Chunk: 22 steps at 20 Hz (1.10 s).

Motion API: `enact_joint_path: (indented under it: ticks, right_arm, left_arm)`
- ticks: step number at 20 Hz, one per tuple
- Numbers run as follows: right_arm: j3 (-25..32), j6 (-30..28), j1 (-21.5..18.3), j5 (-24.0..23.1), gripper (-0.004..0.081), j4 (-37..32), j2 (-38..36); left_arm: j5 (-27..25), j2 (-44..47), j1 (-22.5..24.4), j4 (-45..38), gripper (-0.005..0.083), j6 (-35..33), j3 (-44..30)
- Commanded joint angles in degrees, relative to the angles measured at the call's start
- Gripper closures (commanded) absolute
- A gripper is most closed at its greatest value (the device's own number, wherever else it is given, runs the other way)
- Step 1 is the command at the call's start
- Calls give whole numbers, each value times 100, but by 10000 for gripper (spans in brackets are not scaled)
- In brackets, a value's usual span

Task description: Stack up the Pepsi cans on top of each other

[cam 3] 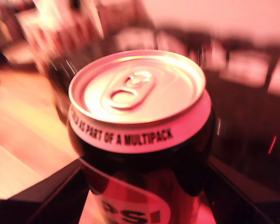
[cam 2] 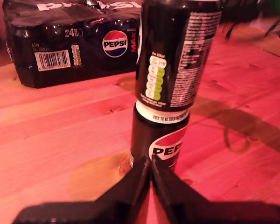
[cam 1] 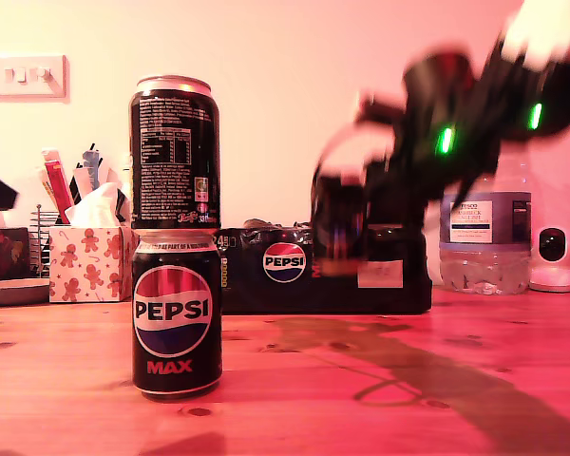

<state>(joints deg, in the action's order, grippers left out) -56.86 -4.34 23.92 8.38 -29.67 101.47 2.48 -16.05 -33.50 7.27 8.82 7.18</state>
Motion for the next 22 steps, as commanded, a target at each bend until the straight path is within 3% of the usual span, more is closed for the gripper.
enact_joint_path:
  ticks: [1,11,22]
  right_arm:
    - [-55,-94,166,20,460,39,-472]
    - [-55,-203,660,7,458,1493,-1781]
    - [-61,2,671,20,460,2608,-2658]
  left_arm:
    - [-11,188,-4,70,796,-28,-92]
    - [4,789,-4,603,796,-44,-92]
    - [4,793,-4,588,796,-48,-92]
